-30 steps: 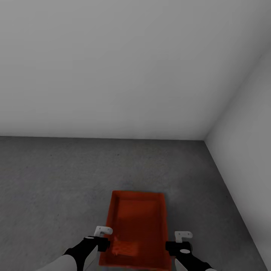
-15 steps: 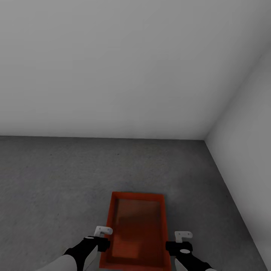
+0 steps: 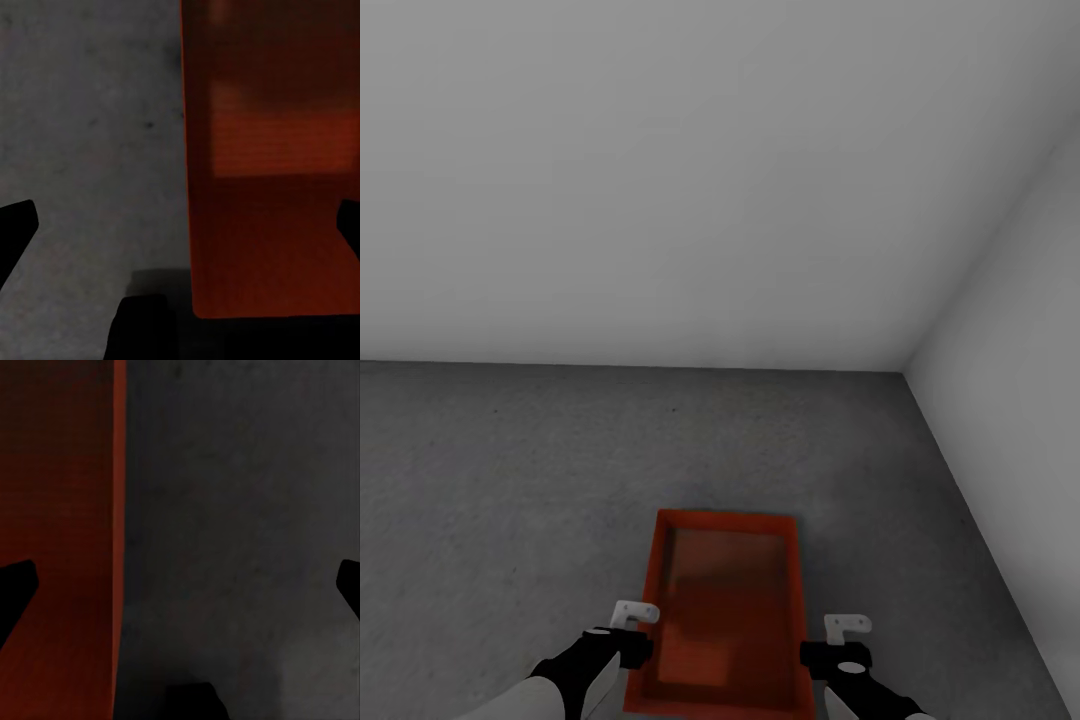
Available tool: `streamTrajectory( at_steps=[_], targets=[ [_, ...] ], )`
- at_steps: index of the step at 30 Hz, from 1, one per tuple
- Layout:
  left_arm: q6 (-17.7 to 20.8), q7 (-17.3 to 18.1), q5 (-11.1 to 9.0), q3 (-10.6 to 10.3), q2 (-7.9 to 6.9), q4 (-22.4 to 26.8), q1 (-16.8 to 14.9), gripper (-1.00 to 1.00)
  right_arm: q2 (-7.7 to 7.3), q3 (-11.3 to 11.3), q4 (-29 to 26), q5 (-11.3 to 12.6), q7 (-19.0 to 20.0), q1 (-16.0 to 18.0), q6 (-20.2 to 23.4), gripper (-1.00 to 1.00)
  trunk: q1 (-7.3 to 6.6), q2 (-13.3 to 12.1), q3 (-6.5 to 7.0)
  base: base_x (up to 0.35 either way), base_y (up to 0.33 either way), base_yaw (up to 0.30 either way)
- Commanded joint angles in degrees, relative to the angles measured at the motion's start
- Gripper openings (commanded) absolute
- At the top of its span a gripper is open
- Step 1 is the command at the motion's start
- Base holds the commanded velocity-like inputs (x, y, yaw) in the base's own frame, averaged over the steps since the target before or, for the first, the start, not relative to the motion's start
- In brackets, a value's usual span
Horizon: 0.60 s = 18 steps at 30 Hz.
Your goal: Move the two storage containers from the living room to the garage. In the garage, place one container on the floor and stack the other container on top of it (either order is fine).
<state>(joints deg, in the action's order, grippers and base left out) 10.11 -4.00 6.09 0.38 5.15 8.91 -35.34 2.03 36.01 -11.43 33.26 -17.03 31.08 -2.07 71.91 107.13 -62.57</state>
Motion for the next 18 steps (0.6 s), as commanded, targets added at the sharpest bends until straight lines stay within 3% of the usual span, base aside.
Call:
streamTrajectory(
  at_steps=[1, 14, 18],
  targets=[
    [0.34, -0.13, 0.59, 0.06, 0.01, 0.13, 0.01, 1.0, -0.01, 0.46, 0.01, 0.59, -0.26, 0.03, -0.21, 1.0, -0.01, 0.01, -0.03, 0.0, 0.0, 0.0],
    [0.45, -0.07, 0.59, 0.07, 0.04, 0.11, 0.01, 1.0, -0.01, 0.46, 0.01, 0.64, -0.28, 0.03, -0.27, 1.0, -0.01, 0.01, -0.03, 0.0, 0.0, 0.0],
    [0.62, 0.32, 0.59, 0.13, -0.03, 0.13, 0.01, 1.0, -0.01, 0.46, 0.01, 0.64, -0.28, 0.03, -0.28, 1.0, -0.88, -1.59, 0.69, 0.0, 0.0, 0.0]
  ],
)
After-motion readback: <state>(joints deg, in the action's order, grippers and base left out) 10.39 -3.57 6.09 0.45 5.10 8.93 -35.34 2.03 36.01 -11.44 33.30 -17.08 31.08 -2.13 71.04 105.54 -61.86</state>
